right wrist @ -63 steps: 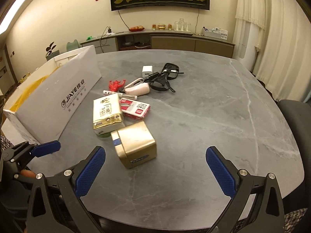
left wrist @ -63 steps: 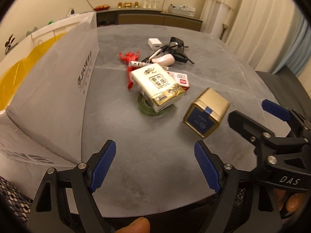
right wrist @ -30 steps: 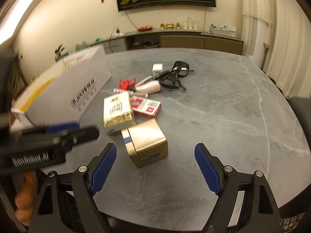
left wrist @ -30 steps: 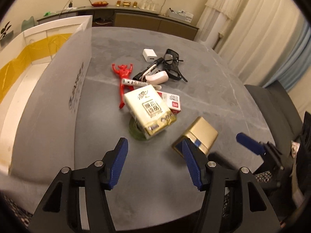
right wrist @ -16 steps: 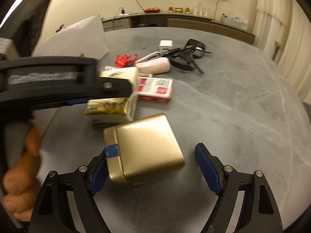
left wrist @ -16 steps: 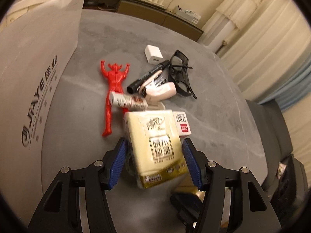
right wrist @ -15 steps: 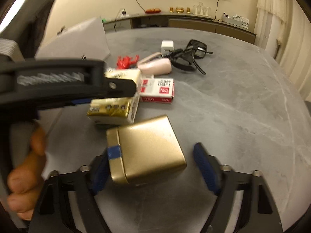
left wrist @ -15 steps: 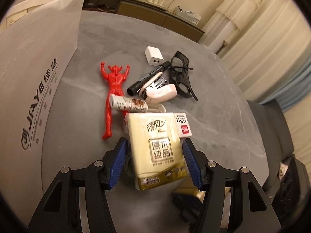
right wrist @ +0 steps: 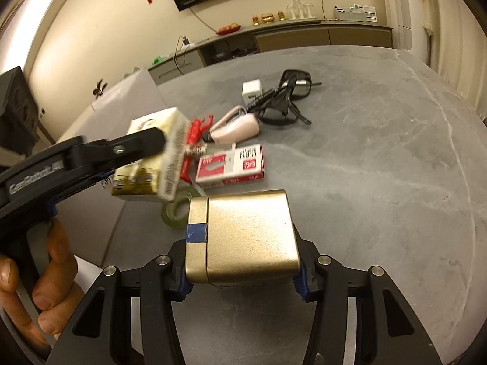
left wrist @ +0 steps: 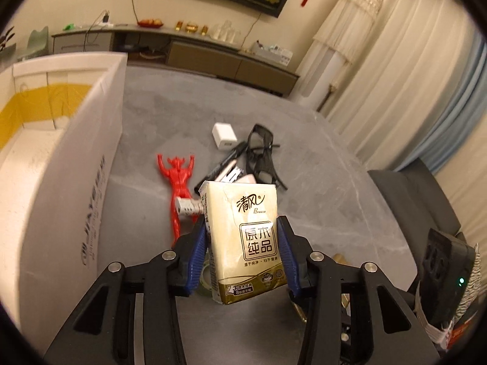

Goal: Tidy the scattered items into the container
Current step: 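Grasp the tissue pack with the left gripper while the right grasps the gold tin, then carry the tissue pack and gold tin over the white box with both grippers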

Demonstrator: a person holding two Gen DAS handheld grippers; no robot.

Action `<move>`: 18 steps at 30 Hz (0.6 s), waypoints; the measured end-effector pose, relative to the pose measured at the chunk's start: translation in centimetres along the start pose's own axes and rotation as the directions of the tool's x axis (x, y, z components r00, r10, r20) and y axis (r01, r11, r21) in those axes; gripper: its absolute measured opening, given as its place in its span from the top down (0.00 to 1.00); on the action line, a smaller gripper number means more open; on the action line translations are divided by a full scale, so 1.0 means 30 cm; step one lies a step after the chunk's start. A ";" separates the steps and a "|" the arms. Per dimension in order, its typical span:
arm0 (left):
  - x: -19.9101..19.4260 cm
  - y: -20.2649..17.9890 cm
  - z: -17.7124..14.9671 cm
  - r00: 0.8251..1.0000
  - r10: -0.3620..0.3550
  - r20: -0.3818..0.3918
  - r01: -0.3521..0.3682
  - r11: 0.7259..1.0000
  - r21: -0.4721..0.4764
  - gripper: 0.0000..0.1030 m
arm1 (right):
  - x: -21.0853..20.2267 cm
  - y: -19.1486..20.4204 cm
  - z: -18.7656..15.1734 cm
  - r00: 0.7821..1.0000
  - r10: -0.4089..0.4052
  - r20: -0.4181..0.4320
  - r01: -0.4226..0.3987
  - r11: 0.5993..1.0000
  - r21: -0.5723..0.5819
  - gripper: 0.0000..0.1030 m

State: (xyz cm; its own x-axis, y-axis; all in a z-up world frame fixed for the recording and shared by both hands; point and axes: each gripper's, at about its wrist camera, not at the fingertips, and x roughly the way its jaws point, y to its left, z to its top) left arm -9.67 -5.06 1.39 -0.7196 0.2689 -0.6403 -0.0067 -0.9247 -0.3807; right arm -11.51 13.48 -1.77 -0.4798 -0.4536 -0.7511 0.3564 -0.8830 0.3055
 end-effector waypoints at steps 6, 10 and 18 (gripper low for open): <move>-0.094 -0.011 0.029 0.998 -0.002 0.062 0.001 1.000 0.015 0.55 | -0.029 0.001 0.031 0.998 0.030 0.053 -0.030 1.000 -0.007 0.49; -0.165 -0.016 0.042 0.994 0.021 0.112 -0.025 0.999 0.040 0.55 | -0.045 0.030 0.040 0.996 0.040 0.078 -0.037 0.999 -0.035 0.49; -0.330 0.056 0.069 0.976 0.087 0.198 -0.087 0.996 -0.006 0.55 | -0.122 0.114 0.038 0.984 0.079 0.159 -0.061 0.991 -0.115 0.49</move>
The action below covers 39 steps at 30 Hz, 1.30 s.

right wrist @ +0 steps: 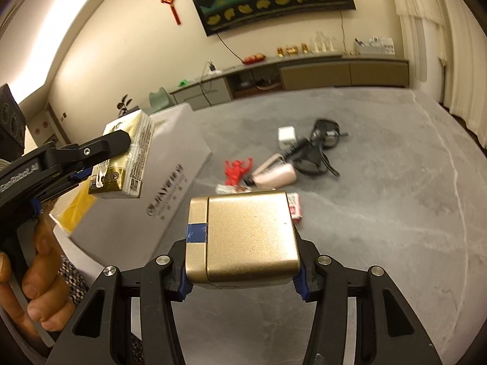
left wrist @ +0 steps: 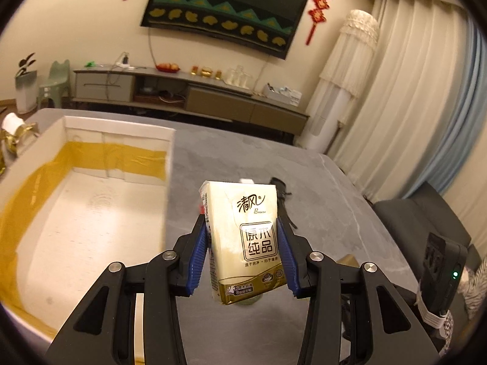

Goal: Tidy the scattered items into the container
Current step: 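Carry the tissue pack and gold tin over the white box with both grippers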

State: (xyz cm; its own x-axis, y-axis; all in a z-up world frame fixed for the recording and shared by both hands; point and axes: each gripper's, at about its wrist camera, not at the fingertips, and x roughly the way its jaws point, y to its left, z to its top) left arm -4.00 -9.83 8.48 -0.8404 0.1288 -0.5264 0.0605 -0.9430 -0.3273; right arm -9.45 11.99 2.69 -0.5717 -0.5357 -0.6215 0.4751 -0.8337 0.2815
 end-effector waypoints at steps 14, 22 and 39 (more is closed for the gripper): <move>-0.166 0.148 0.067 0.993 0.105 0.046 -0.103 0.993 -0.051 0.55 | -0.077 0.238 0.136 0.987 0.105 0.118 -0.090 0.988 -0.126 0.49; -0.223 0.309 0.186 0.967 0.254 0.021 -0.253 0.966 -0.051 0.55 | -0.018 0.439 0.361 0.970 0.230 0.077 -0.203 0.945 -0.256 0.49; -0.112 0.546 0.130 0.937 0.319 -0.142 -0.339 0.929 -0.148 0.55 | 0.261 0.633 0.366 0.957 0.284 -0.053 -0.282 0.879 -0.384 0.49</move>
State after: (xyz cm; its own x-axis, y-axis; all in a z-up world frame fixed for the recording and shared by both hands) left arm -2.29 -26.91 7.95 -0.6917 -0.1367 -0.7092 0.4208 -0.8743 -0.2419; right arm -12.25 -9.49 11.18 -0.3767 -0.7428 -0.5535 0.8362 -0.5297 0.1419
